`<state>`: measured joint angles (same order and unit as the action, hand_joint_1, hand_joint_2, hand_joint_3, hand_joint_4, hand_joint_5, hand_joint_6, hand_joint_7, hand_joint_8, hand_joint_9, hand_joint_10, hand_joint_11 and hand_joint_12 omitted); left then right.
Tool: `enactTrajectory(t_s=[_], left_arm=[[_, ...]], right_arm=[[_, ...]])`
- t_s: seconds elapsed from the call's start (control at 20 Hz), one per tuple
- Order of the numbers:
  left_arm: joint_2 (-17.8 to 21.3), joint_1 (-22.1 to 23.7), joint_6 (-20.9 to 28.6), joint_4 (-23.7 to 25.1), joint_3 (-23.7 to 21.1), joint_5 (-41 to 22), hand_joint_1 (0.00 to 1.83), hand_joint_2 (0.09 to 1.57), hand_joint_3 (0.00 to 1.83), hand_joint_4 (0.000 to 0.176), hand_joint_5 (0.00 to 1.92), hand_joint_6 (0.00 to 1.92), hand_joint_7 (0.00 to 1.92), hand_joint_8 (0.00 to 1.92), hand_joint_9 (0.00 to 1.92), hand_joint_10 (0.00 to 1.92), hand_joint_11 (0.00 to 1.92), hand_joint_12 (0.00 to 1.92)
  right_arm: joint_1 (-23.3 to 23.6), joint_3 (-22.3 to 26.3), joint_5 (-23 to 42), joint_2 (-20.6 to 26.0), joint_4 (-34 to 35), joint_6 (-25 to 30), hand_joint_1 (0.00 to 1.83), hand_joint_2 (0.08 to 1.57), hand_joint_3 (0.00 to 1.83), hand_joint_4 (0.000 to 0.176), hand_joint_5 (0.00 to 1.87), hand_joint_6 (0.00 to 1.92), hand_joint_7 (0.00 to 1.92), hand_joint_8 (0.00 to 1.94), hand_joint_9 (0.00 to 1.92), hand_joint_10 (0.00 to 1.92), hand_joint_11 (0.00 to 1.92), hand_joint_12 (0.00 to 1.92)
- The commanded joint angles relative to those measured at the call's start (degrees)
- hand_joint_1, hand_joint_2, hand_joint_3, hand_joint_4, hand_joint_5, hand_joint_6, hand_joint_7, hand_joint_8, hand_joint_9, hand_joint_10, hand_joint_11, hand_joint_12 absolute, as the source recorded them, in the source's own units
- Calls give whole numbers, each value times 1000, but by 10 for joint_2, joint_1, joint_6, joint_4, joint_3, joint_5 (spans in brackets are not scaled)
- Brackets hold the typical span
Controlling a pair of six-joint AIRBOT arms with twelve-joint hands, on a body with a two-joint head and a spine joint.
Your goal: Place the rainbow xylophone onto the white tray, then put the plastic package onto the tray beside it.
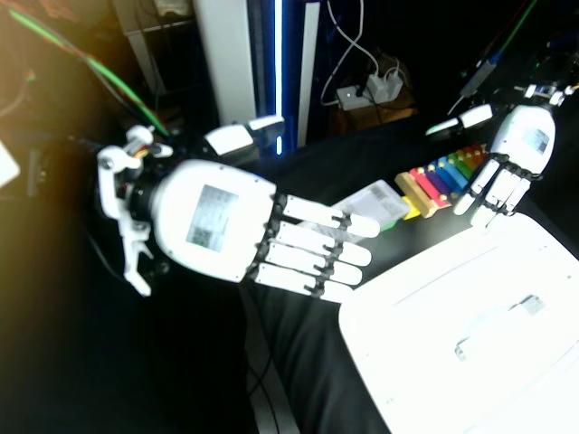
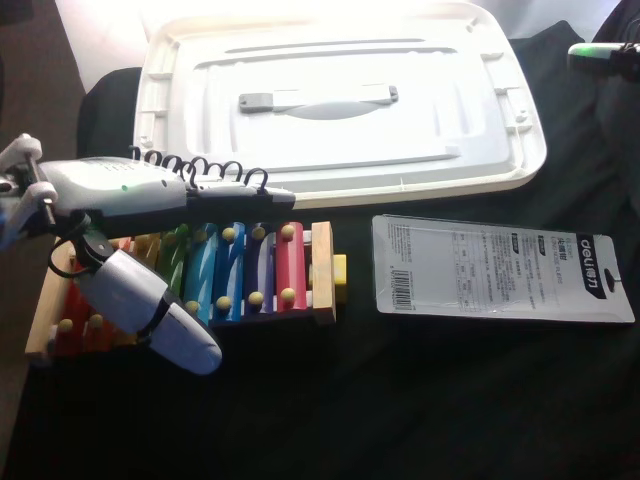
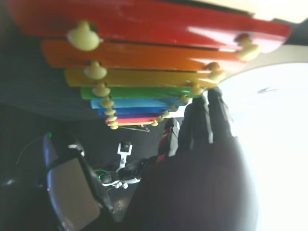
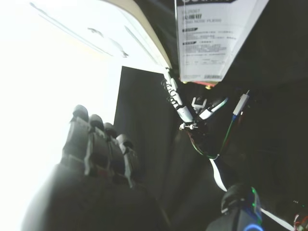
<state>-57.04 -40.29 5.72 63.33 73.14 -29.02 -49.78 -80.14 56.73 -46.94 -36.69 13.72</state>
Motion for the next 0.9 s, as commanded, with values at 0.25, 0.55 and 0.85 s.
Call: enactTrajectory(t_s=[0.25, 0.55, 0.85], left_arm=[[-20, -11, 6, -4, 7, -6, 777, 786, 14, 176, 0, 0, 138, 4, 224, 6, 208, 5], [-20, -26, 7, -6, 7, -5, 1174, 1092, 1, 176, 219, 8, 438, 10, 436, 9, 183, 54], [-20, -33, 7, -11, 8, -5, 1194, 1199, 0, 93, 484, 6, 620, 25, 696, 62, 128, 1091]], right_arm=[[8, 0, 48, -3, 32, 6, 285, 593, 0, 92, 0, 0, 0, 0, 0, 0, 5, 2], [8, -1, 46, -4, 31, 6, 348, 624, 9, 69, 0, 0, 0, 0, 0, 0, 3, 1], [8, -1, 46, -5, 31, 6, 321, 626, 4, 68, 0, 0, 0, 0, 0, 0, 9, 7]])
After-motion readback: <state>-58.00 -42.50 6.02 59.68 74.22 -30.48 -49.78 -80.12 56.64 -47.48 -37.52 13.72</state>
